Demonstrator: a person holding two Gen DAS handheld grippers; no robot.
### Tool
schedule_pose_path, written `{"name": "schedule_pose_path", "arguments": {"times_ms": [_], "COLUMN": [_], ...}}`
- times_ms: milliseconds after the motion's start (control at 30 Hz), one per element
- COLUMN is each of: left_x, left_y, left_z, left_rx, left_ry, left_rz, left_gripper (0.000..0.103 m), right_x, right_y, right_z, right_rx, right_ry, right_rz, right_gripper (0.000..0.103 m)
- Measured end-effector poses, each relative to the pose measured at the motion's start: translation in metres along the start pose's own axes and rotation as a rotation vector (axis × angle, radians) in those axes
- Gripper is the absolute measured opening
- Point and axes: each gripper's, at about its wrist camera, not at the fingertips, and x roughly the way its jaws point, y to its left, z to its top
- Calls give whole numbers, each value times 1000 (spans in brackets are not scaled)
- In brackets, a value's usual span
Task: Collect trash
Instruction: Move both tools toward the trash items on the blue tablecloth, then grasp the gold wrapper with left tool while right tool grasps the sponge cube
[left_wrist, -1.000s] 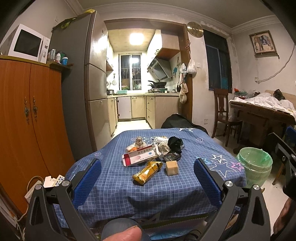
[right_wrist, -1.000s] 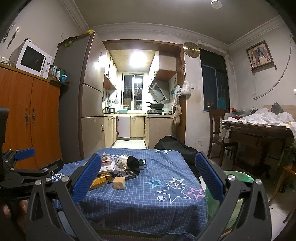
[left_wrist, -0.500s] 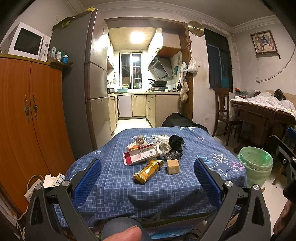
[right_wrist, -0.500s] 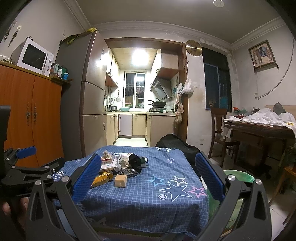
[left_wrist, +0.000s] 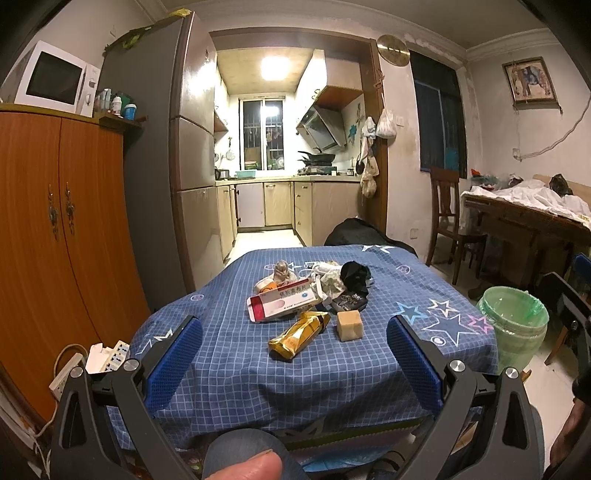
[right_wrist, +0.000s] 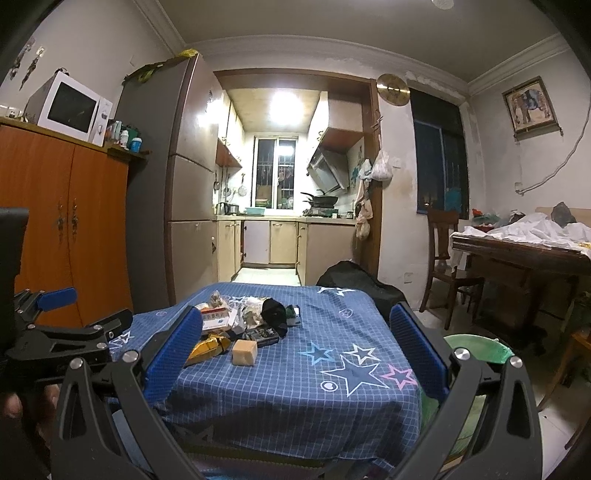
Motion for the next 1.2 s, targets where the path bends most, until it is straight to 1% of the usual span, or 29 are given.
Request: {"name": "schedule_pose_path", "arguments": {"times_ms": [133, 400, 533, 633, 667, 700, 767, 800, 833, 867, 900, 933, 967, 1000, 1033, 1100, 1133, 1200], "left_x": [19, 55, 65, 80, 87, 101, 123, 144, 163, 180, 203, 216, 231, 244, 258, 279, 286, 295], "left_y": [4, 17, 18, 24, 27, 33, 39, 39, 38, 38, 37, 36, 32, 28, 24, 16, 16, 17], "left_z": [-4, -19, -25, -29, -29, -30, -29, -28, -28, -28, -28, -28, -29, -31, -33, -40, -42, -46], "left_rx": [23, 2, 11, 8, -1, -12, -10, 23, 44, 46, 45, 47, 53, 62, 76, 112, 113, 117], "left_ry": [51, 113, 122, 142, 160, 192, 219, 231, 262, 292, 331, 349, 372, 391, 413, 450, 465, 469], "left_rz": [-20, 7, 7, 1, -13, -57, -84, -108, -148, -178, -226, -254, -282, -305, -322, -317, -319, -304], "left_gripper": [99, 99, 99, 99, 99, 99, 99, 99, 99, 99, 98, 93, 88, 86, 85, 80, 75, 71], "right_x": [8, 33, 46, 63, 70, 80, 97, 109, 120, 135, 145, 154, 167, 174, 181, 193, 198, 207], "right_y": [-1, 1, 0, -3, -3, -5, -7, -8, -8, -9, -8, -7, -8, -8, -8, -8, -8, -4], "right_z": [-3, -8, -8, -12, -14, -16, -22, -26, -30, -35, -39, -44, -50, -53, -56, -60, -61, -63], "right_rx": [-2, -18, -12, 10, 17, 25, 47, 57, 66, 82, 96, 104, 113, 123, 131, 141, 146, 146], "right_ry": [24, 61, 69, 104, 126, 150, 205, 243, 277, 326, 360, 390, 431, 454, 474, 505, 518, 539], "right_rz": [34, 71, 72, 93, 105, 123, 167, 198, 225, 266, 292, 307, 324, 335, 346, 363, 373, 387], "right_gripper": [98, 98, 98, 98, 98, 98, 97, 91, 87, 79, 72, 69, 63, 61, 61, 61, 61, 61]}}
